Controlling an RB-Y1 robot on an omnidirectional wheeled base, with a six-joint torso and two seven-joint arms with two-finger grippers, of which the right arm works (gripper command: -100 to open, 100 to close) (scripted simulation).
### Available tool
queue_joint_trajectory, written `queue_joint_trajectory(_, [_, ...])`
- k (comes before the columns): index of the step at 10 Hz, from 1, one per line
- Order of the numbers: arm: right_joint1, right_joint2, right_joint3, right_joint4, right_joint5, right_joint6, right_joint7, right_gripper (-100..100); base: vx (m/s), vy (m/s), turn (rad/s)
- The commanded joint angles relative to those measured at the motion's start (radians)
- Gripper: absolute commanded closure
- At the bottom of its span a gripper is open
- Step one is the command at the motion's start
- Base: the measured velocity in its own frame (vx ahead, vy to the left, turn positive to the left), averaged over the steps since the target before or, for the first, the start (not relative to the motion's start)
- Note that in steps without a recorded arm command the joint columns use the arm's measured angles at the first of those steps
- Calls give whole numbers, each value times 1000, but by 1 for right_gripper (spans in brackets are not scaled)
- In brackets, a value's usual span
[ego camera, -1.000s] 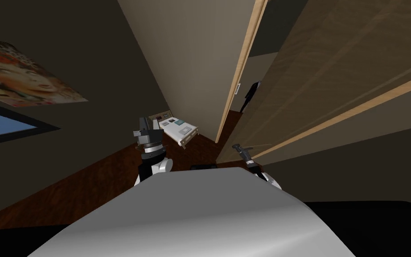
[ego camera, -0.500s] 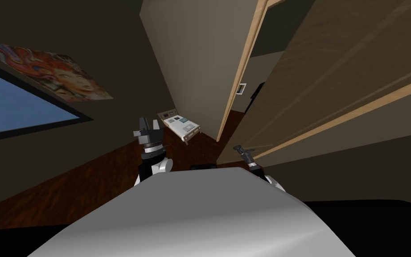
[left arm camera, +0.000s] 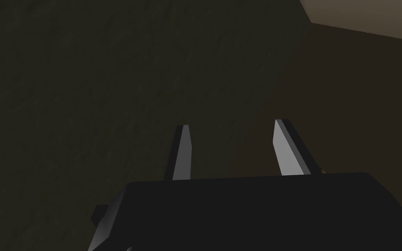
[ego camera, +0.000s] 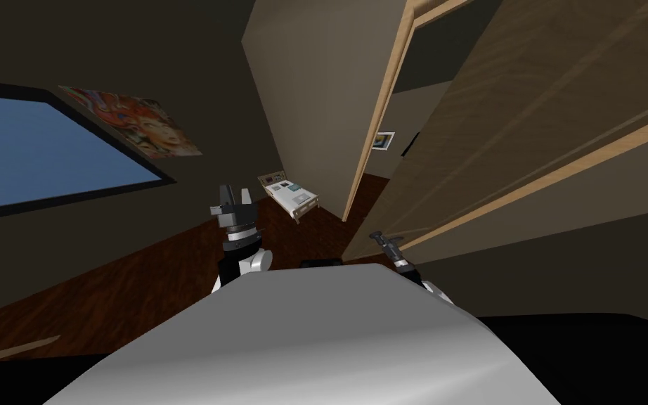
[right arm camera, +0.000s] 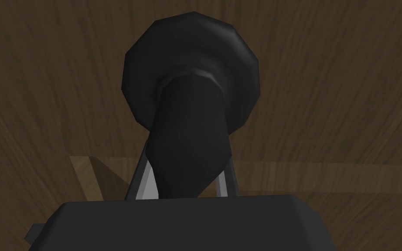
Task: Pull the door open
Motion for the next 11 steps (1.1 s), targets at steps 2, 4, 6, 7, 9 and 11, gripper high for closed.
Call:
queue_joint_trajectory(2, [1,-3,0,11,1,-14,-2,100,-154,-50,141])
queue_joint_trajectory(4, [2,-7,-1,22,1,-28,-4,100,-157,-67,137])
queue_joint_trajectory(6, [3,-10,-1,32,2,-41,-6,100,-186,-67,159])
queue_joint_trajectory(7, [3,-13,-1,39,3,-50,-7,100,-169,-100,132])
queue_joint_trajectory(9, [4,-17,-1,52,3,-67,-9,100,-193,-66,192])
queue_joint_trajectory(11, [5,-21,-2,63,4,-81,-11,100,-214,-81,147])
